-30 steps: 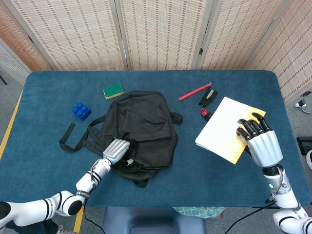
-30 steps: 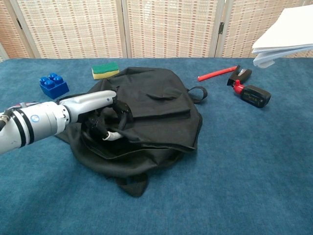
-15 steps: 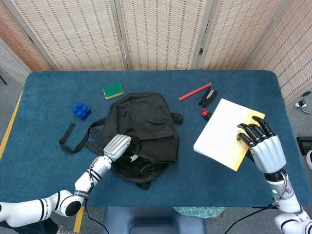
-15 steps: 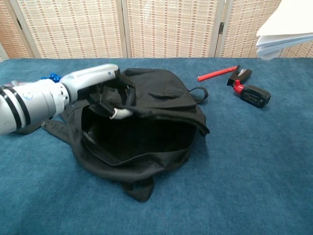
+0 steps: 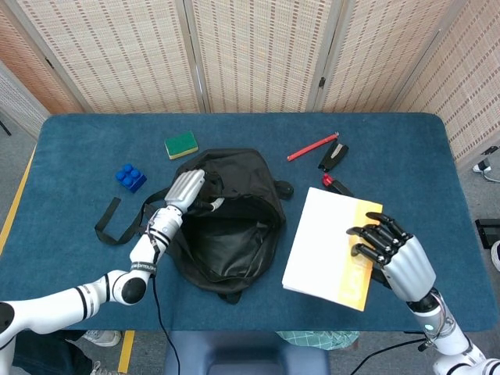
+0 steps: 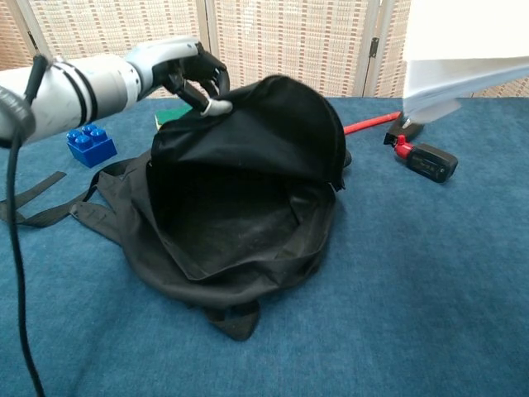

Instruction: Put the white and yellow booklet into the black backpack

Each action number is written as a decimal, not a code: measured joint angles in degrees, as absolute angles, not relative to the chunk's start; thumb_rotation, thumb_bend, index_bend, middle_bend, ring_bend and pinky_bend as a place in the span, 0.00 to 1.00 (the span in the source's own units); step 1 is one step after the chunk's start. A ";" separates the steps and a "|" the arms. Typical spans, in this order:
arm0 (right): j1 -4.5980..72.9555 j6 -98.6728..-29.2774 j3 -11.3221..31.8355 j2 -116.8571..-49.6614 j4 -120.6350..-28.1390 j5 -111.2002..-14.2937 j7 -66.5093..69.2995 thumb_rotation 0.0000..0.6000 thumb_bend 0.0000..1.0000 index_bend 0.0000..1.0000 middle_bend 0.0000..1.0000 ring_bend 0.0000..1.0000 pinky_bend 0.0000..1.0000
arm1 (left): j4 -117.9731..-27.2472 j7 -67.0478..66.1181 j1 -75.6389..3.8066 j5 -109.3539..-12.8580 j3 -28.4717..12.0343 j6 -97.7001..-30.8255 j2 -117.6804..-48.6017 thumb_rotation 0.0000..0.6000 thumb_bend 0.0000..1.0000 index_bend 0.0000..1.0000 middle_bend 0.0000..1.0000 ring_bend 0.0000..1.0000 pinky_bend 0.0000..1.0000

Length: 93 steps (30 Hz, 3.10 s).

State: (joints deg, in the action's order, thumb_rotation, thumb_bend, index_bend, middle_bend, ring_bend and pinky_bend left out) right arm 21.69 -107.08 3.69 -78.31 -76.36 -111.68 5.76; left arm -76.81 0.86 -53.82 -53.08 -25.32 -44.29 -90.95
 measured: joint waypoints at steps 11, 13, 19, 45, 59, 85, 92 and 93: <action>25.20 -98.38 0.45 -82.98 -77.42 -113.51 11.01 1.00 0.45 0.80 0.45 0.46 0.32 | -68.30 -4.52 -61.33 -35.00 -27.33 -39.39 -92.27 1.00 0.75 0.70 0.45 0.37 0.11; 26.20 -96.66 0.37 -84.61 -76.59 -113.24 12.25 1.00 0.45 0.80 0.45 0.46 0.33 | -66.79 -5.92 -62.65 -31.84 -27.17 -38.91 -92.57 1.00 0.75 0.70 0.45 0.37 0.10; 29.77 -91.67 1.03 -91.03 -71.28 -111.00 17.96 1.00 0.45 0.80 0.45 0.46 0.34 | -64.10 -8.84 -65.26 -24.61 -26.46 -38.04 -93.06 1.00 0.75 0.70 0.43 0.36 0.10; 47.12 -80.13 6.42 -118.50 -33.06 -102.12 38.20 1.00 0.47 0.80 0.45 0.45 0.34 | -66.35 -12.56 -67.27 -15.50 -24.29 -40.11 -90.83 1.00 0.75 0.70 0.42 0.35 0.09; 51.65 -76.04 4.53 -125.48 -15.46 -100.10 31.45 1.00 0.47 0.80 0.46 0.45 0.32 | -68.14 -12.23 -66.86 -15.73 -24.12 -40.75 -89.84 1.00 0.75 0.70 0.42 0.34 0.09; 53.94 -70.53 0.17 -126.73 -12.25 -98.14 12.02 1.00 0.47 0.66 0.35 0.36 0.14 | -70.85 -10.35 -65.57 -17.27 -23.99 -40.96 -87.76 1.00 0.76 0.70 0.41 0.33 0.08; 54.69 -68.81 -0.56 -126.16 -13.21 -97.90 5.75 1.00 0.47 0.36 0.23 0.30 0.10 | -71.08 -10.40 -65.66 -17.12 -23.65 -40.95 -87.62 1.00 0.76 0.69 0.40 0.32 0.08; 54.67 -68.53 -0.58 -125.98 -13.56 -97.77 5.07 1.00 0.46 0.30 0.21 0.28 0.09 | -71.12 -10.41 -65.67 -17.14 -23.60 -40.94 -87.61 1.00 0.76 0.69 0.40 0.32 0.07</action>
State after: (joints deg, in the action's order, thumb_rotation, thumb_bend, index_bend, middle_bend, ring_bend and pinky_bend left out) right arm 54.67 -68.53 -0.58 -125.98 -13.56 -97.77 5.07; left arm -71.12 -10.41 -65.67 -17.14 -23.60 -40.94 -87.61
